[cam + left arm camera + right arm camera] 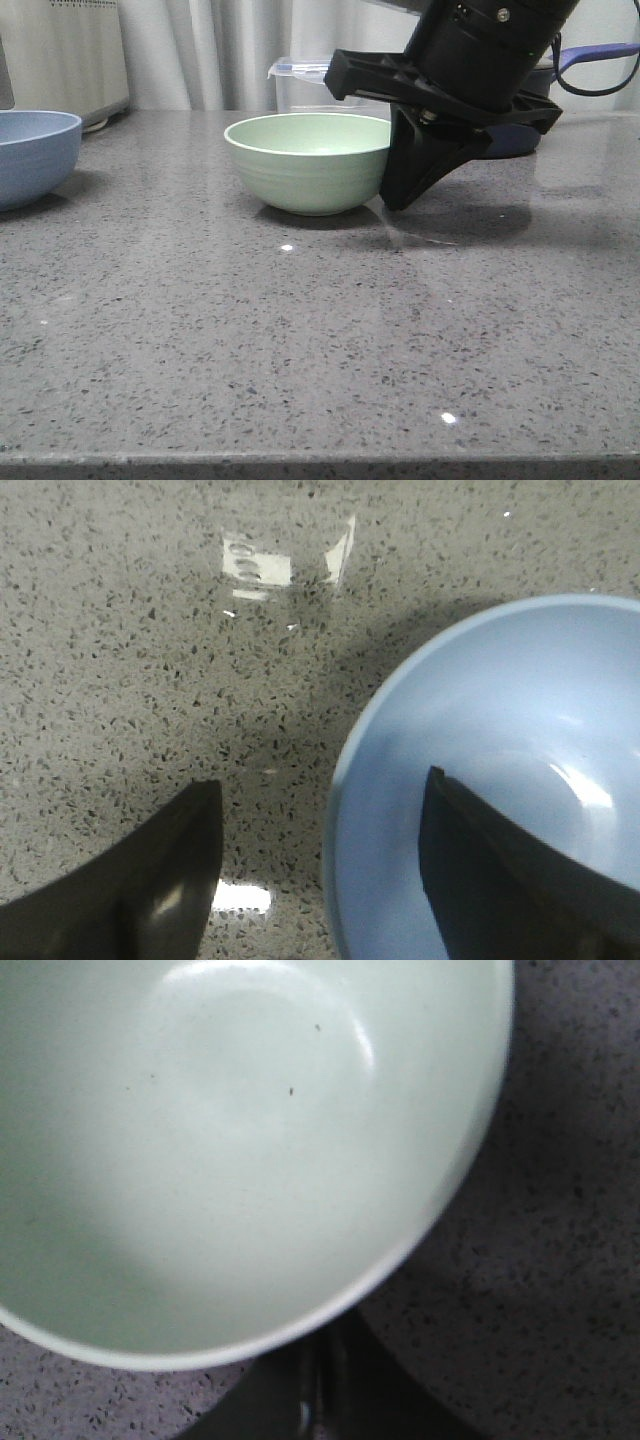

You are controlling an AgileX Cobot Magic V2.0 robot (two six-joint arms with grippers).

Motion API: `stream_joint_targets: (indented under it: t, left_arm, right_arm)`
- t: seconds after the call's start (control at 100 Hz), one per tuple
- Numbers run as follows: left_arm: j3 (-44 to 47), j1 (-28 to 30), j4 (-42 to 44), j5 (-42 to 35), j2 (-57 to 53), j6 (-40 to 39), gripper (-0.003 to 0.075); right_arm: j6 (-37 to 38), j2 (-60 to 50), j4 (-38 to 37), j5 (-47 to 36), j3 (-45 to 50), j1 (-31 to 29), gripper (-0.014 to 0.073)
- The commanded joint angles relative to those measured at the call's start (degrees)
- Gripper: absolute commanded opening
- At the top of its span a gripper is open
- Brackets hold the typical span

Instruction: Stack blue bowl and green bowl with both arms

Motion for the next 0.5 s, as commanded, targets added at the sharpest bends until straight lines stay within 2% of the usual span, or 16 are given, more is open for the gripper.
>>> stream_joint_targets:
  t: [0.0, 0.1, 0.34, 0.49]
  left_arm:
    - [-1.7, -0.1, -0.6, -2.2, -1.4, -0.6, 0.0383]
    - [-1.7, -0.1, -0.6, -2.2, -1.3, -0.6, 0.0286]
    - [-1.7, -0.1, -0.6, -2.0, -1.3, -0.6, -0.0006]
    - [-2.2, -0.1, -0.8, -0.9, -1.4, -0.6, -0.002]
  right_arm:
    - [-1.0, -2.2, 0.8, -2.2, -1.2, -0.1, -0.0011]
    - [-1.0, -2.2, 0.8, -2.2, -1.2, -0.1, -0.0011]
    - [-1.0, -2.2, 0.8, -2.2, -1.2, -0.1, -0.0011]
    - [-1.0, -2.2, 0.8, -2.2, -1.2, -0.1, -0.0011]
